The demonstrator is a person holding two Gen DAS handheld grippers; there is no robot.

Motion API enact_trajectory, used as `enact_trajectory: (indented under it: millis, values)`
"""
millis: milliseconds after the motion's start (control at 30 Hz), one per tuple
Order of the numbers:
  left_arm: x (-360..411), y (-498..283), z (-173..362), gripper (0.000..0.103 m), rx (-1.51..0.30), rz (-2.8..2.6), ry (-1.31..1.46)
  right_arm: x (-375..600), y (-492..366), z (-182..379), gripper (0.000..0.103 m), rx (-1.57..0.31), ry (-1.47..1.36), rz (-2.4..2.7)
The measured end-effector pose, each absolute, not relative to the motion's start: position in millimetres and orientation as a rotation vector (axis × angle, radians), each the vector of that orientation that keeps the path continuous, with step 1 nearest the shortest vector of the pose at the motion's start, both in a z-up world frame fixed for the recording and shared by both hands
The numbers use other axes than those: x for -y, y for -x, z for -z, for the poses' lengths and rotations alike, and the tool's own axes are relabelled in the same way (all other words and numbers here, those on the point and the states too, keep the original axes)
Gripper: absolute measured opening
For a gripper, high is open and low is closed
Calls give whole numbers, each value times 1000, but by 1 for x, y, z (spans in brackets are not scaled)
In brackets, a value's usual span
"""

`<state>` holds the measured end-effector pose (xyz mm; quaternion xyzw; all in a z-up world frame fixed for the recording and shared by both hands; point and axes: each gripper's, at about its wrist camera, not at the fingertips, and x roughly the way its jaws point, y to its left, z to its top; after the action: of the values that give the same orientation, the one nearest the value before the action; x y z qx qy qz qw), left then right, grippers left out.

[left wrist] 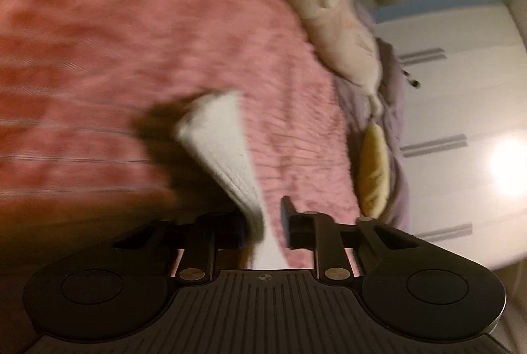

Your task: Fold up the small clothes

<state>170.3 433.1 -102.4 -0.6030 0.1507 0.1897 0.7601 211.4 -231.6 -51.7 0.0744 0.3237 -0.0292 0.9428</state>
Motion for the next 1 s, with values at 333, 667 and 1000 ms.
enact_trajectory:
  millis: [333, 667, 1000]
  values:
    - [-245, -248, -19, 12, -393, 174, 894, 229, -206, 49, 28, -637, -173, 46]
    - [-45, -266, 38, 70, -767, 367, 504, 245, -203, 37, 28, -648, -222, -46]
    - [-132, -213, 55, 90, -792, 77, 512, 209, -270, 55, 52, -810, -386, -307]
